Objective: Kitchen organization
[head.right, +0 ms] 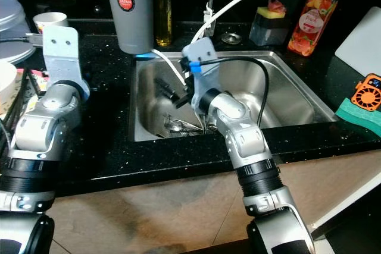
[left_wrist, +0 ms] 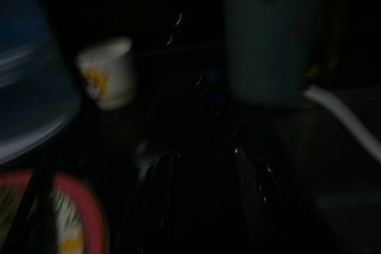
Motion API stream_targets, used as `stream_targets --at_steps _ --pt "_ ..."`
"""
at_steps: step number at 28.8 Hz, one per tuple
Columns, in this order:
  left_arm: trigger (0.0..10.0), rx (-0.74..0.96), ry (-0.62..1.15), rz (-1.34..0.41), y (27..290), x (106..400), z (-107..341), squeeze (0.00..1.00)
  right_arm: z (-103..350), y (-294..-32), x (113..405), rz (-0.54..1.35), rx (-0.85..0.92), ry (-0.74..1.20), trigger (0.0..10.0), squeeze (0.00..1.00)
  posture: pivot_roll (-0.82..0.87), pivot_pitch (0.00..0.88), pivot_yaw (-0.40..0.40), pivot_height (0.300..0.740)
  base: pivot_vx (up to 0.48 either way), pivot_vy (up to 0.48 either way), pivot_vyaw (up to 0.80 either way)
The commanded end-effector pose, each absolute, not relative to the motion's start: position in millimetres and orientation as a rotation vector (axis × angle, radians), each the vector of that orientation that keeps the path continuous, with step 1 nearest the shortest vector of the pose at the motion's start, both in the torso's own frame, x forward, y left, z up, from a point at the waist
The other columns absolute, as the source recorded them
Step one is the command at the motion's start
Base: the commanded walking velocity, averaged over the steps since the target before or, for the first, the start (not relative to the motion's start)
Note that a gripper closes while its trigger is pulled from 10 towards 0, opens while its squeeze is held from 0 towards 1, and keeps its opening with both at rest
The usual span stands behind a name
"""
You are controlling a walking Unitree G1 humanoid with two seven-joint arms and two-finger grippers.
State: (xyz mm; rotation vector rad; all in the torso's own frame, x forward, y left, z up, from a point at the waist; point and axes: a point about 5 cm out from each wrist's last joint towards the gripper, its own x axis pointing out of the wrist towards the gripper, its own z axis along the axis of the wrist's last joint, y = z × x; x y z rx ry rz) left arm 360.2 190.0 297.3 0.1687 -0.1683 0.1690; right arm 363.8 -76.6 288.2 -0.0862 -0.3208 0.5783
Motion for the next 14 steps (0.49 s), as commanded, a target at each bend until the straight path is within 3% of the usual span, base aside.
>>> stream_targets --at_steps 1,8,14 --pt "10.0 0.256 -0.249 0.128 182.0 356.2 303.8 0.0 284.4 -93.9 369.0 0.449 -0.063 -0.323 10.0 0.0 -0.01 0.122 -0.037 0.74 0.0 0.0 0.0" --pt "10.0 0.246 -0.324 0.095 173.1 347.9 310.5 0.0 283.4 -113.0 369.0 0.347 -0.055 -0.331 10.0 0.0 -0.02 0.12 -0.03 0.74 0.0 0.0 0.0" --pt "10.0 0.214 -0.303 0.238 195.9 351.0 320.8 0.0 278.6 -114.5 368.0 0.339 -0.033 -0.329 10.0 0.0 -0.01 0.115 -0.038 0.74 0.0 0.0 0.0"
